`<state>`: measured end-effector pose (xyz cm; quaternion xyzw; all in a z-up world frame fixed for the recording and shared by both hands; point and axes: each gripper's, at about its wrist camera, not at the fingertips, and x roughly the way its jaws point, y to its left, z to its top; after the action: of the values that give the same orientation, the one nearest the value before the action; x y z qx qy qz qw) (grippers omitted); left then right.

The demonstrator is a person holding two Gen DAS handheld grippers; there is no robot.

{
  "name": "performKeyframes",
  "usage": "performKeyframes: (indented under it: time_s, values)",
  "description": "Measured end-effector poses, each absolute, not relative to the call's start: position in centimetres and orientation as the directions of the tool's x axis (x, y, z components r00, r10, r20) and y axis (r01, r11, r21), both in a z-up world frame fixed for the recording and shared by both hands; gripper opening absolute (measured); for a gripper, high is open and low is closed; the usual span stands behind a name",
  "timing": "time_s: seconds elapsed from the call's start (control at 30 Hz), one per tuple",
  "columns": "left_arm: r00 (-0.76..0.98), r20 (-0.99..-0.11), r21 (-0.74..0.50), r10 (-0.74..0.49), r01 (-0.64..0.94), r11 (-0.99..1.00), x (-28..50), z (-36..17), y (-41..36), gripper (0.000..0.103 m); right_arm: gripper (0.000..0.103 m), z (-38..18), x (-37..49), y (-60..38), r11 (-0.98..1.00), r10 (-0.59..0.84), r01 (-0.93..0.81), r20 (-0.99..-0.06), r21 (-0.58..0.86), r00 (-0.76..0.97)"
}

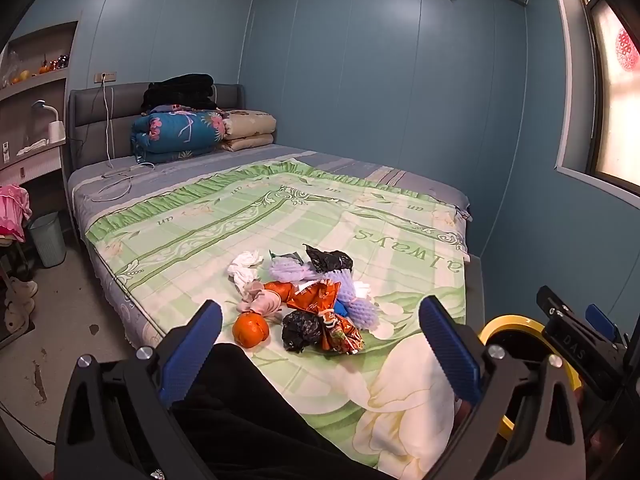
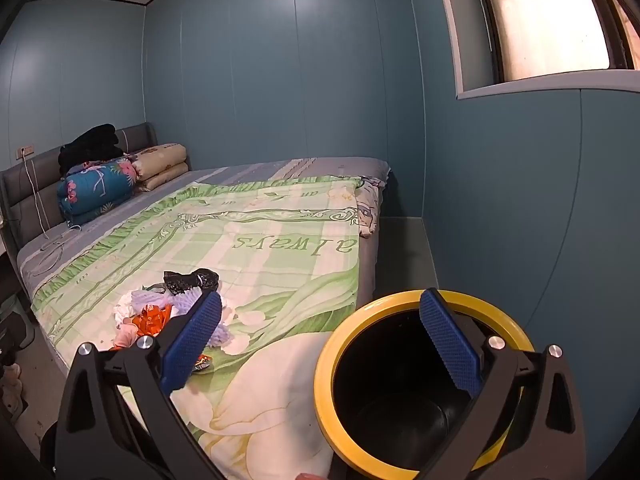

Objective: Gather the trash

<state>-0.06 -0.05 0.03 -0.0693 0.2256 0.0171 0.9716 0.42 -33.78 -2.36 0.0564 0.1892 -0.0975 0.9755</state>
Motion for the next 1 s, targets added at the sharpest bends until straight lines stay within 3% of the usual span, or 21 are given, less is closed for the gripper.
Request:
performKeyframes:
  time_s: [1.0]
  values:
    - [0.896,-0.444,-0.125,0.003,-0.065,0.99,-0.51,-0.23,0.66,0.095,0.095,-3.06,0.89,-33.85,0.973,-0.169,0.216,-0.399,0.076,0.901]
